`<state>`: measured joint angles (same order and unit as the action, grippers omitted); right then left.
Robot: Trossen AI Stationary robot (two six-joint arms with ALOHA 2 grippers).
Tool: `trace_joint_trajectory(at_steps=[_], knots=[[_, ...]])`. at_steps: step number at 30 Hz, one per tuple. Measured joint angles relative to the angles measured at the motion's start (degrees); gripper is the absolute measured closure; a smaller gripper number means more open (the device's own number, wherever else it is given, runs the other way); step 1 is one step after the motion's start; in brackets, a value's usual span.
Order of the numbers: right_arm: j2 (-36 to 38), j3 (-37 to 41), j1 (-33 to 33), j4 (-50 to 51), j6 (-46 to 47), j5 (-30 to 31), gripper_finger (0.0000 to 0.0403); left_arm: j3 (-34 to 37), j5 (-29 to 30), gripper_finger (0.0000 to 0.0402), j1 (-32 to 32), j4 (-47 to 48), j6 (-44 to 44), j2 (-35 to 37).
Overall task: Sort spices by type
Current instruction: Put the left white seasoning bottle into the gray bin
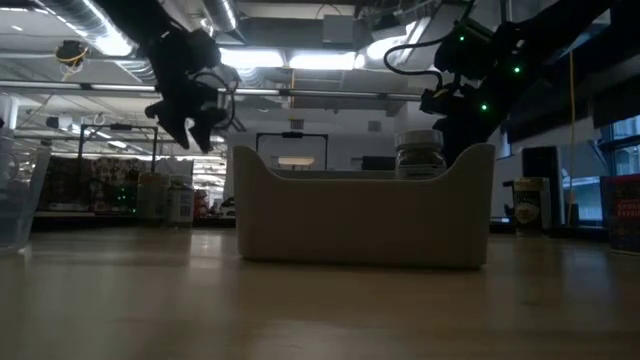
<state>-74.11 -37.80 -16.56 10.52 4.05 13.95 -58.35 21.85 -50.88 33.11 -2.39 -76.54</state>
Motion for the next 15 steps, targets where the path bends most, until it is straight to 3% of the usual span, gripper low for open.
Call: trace_joint_trajectory(at_steps=[15], knots=[[0.0,0.0,0.0,-0.2,0.4,0.0,0.0065,0.0,0.3,0.0135,-3.3,0.7,0.6,-9.8]])
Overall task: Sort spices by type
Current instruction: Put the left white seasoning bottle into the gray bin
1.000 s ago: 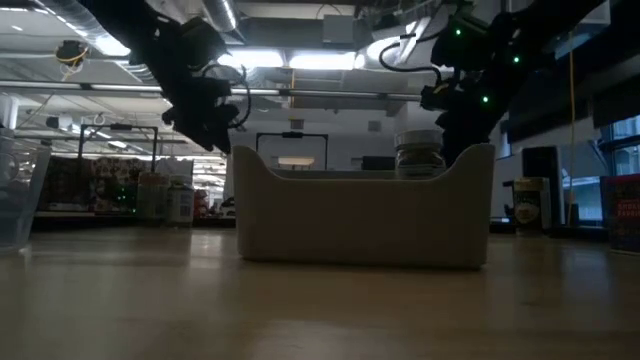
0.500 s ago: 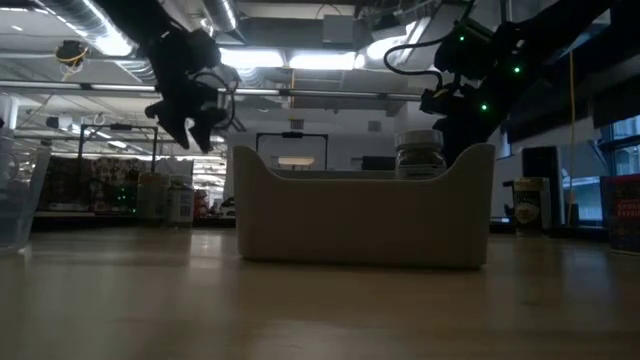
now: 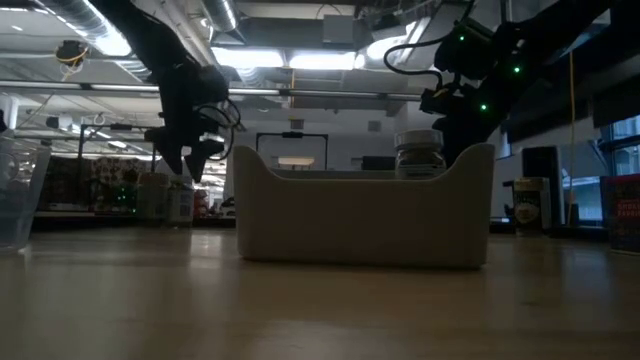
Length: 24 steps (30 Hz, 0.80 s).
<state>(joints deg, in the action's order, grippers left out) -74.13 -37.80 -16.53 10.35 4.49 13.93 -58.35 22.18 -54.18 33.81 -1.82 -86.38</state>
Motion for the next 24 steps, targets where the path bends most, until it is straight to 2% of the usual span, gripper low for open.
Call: trace_joint_trajectory(at_steps=[13,24], knots=[[0.0,0.0,0.0,0.0,0.1,0.0,0.0065,-0.2,0.7,0.0135,-0.2,-0.4,1.8,-1.3],[0.0,0.0,0.0,0.0,0.1,0.0,0.0065,0.2,-0.8,0.0135,3.6,2.2,1.9,2.6]])
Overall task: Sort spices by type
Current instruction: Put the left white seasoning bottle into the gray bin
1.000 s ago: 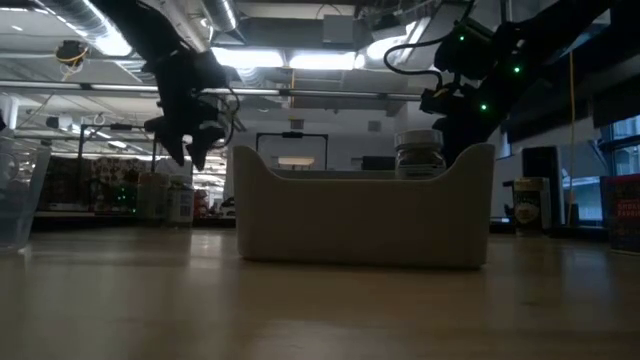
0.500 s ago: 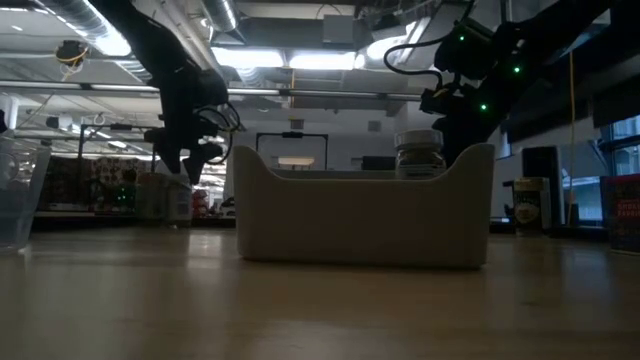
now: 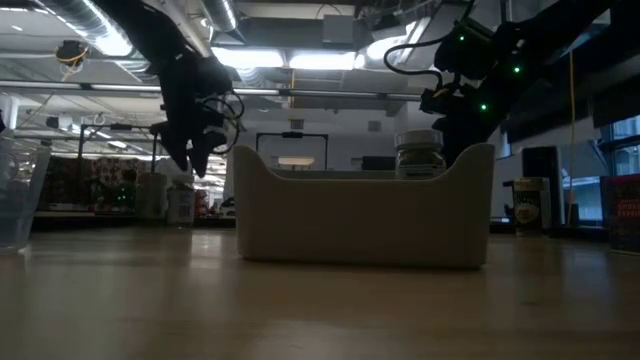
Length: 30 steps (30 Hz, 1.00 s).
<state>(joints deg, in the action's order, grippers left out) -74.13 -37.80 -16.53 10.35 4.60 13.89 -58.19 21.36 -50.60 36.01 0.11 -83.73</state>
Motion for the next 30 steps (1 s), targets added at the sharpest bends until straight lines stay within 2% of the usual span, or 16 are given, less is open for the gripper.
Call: trace_joint_trajectory(at_steps=[7,12,16,30], knots=[[0.0,0.0,0.0,0.0,0.0,0.0,0.0065,0.0,0.3,0.0135,-1.9,0.4,2.3,0.8],[0.0,0.0,0.0,0.0,0.0,-0.5,0.0065,0.0,-3.9,0.0135,-4.1,1.0,2.9,0.2],[0.0,0.0,0.0,0.0,0.0,-0.5,0.0065,0.0,-4.3,0.0135,-4.9,0.8,3.3,-0.6],[0.0,0.0,0.0,0.0,0.0,-0.5,0.0065,-0.1,-7.1,0.0135,-5.0,2.8,5.4,-6.6]])
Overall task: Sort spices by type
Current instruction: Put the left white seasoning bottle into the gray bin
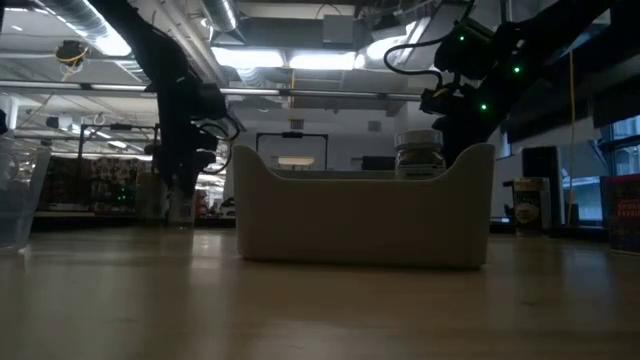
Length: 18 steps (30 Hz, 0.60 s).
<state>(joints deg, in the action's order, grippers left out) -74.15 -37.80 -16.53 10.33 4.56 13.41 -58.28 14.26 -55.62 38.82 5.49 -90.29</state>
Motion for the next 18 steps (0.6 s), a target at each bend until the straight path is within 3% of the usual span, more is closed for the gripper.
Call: trace_joint_trajectory(at_steps=[9,18], knots=[[0.0,0.0,0.0,0.0,-0.2,0.0,0.0065,-0.1,-0.7,0.0208,0.2,1.0,0.6,-1.0],[0.0,0.0,0.0,0.0,-0.3,-0.1,0.0065,0.1,-0.6,0.0213,3.1,1.8,1.4,0.8]])
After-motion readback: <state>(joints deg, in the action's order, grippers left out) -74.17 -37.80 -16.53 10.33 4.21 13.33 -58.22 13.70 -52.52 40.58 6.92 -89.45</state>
